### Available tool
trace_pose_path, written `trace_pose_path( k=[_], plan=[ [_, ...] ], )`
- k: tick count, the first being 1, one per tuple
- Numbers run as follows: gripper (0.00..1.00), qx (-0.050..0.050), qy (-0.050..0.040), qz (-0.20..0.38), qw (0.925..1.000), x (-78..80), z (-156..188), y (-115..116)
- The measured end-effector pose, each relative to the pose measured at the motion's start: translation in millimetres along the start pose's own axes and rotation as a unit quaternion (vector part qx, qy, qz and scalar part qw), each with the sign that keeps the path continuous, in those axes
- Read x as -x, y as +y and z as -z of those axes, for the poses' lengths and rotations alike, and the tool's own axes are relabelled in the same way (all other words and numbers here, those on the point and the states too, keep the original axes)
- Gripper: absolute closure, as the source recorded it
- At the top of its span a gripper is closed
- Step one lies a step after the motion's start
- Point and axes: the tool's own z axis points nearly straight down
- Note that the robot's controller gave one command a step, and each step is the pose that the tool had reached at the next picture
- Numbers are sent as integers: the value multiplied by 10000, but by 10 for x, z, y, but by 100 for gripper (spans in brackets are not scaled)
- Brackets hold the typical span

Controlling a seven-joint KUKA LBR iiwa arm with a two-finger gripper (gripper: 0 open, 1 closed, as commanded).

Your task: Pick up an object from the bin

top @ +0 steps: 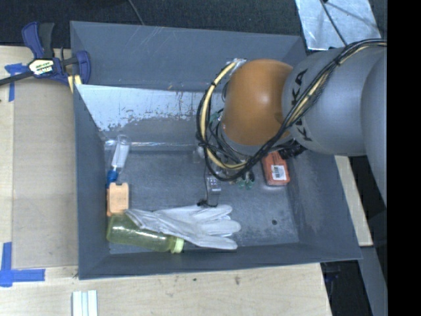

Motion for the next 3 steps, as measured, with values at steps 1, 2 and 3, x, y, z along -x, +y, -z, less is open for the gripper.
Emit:
trace_pose_path(
  k=[1,2,3],
  plan=[
    [0,4,-41,-11,10000,19,49,-3],
    [0,-2,-36,272,9996,-266,-137,412],
    [0,-38,-47,681,9977,-433,-225,892]
  ],
)
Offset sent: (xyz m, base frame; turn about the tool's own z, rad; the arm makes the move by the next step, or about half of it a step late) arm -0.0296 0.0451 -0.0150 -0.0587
